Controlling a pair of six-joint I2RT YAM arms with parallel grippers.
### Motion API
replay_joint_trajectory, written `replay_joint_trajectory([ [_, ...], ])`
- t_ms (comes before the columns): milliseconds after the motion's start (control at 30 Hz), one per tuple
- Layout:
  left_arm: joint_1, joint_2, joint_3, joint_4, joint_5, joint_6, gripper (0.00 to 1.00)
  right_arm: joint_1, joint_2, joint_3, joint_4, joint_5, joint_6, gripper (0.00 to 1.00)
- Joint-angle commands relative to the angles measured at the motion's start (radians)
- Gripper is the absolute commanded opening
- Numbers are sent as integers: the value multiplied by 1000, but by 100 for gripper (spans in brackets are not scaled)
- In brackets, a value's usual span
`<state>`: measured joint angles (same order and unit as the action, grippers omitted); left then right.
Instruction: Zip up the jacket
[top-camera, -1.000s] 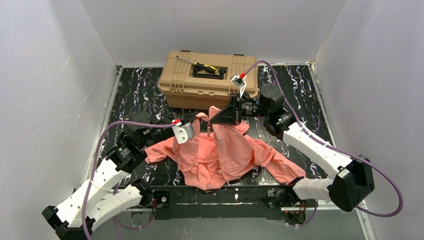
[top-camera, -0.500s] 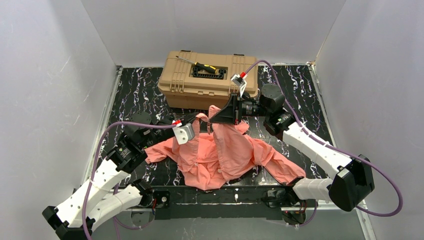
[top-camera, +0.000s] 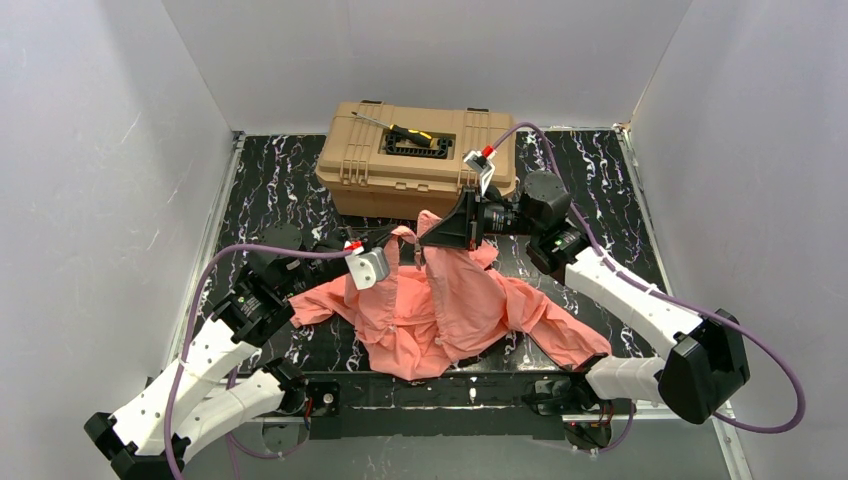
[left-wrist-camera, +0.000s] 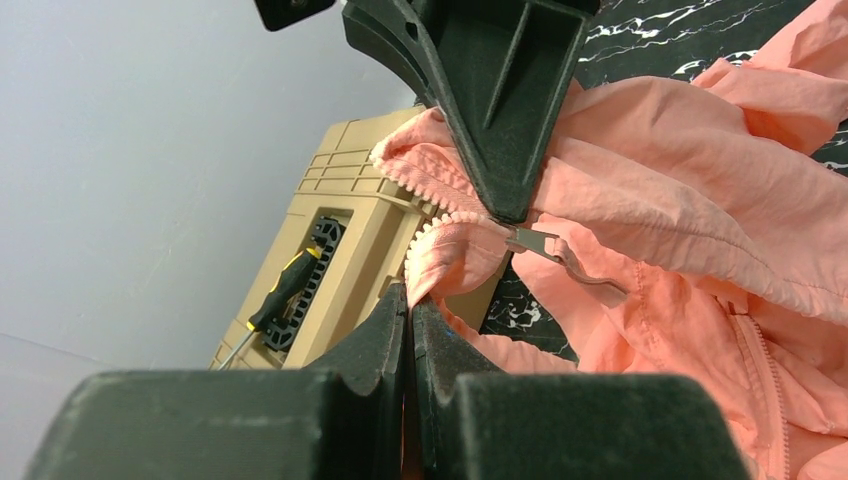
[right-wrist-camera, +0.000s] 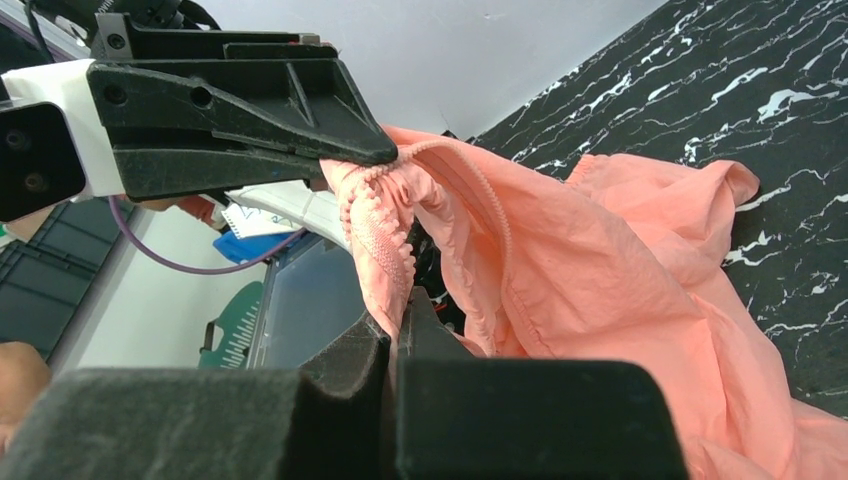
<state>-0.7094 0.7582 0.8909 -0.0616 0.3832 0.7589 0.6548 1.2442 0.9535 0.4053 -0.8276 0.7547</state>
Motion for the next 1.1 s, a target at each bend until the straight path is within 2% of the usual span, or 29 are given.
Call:
replay_joint_trajectory([
  [0, -4, -10, 13, 12, -20, -17, 0, 3, -50, -3, -44, 13, -67, 1],
  [300, -4, -5, 20, 34, -35, -55, 0, 5, -56, -5, -54, -12, -72, 1],
  [1067, -3, -20, -14, 22, -21, 1, 0, 21, -20, 26, 3, 29, -40, 1],
])
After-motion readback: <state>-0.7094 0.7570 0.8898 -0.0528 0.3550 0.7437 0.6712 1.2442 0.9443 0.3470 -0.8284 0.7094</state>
